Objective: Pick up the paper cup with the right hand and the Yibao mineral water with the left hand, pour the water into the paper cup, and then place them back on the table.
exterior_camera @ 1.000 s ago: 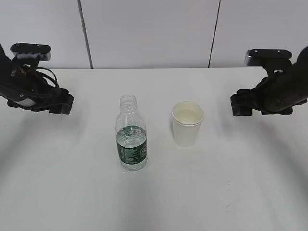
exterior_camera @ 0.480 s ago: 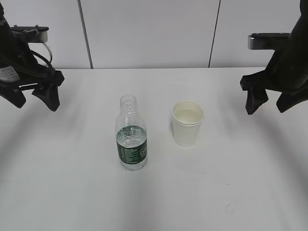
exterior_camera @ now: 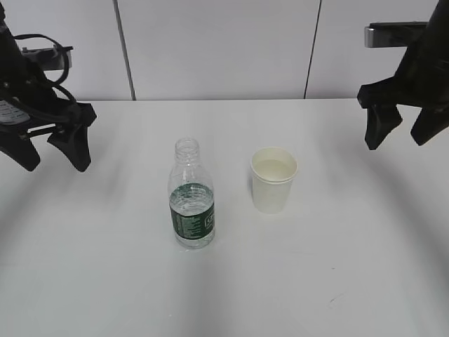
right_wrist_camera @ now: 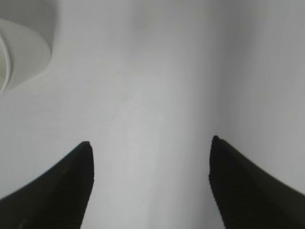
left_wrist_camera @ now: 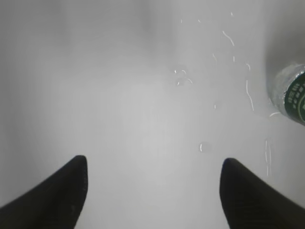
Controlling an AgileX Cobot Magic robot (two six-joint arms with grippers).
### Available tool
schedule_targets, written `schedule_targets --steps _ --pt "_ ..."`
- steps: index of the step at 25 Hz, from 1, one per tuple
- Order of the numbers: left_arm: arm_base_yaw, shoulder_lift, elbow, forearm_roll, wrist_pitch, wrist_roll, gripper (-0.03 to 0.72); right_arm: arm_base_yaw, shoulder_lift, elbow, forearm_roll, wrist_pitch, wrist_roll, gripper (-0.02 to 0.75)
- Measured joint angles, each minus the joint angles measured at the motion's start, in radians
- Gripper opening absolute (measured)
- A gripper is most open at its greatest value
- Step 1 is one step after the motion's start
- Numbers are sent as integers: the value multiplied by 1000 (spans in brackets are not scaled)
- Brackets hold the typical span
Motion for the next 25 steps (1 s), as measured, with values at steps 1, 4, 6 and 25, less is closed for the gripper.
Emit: schedule_targets --steps 1,4,6,25 --pt "0 0 0 1 0 0 519 0 0 0 4 0 -2 585" --pt "0 -5 0 18 0 0 515 0 0 0 39 2 -16 585" --pt "0 -18 0 29 1 -1 514 0 0 0 78 2 -29 585" --pt "0 -213 223 78 3 -2 511 0 -256 97 34 8 -67 585"
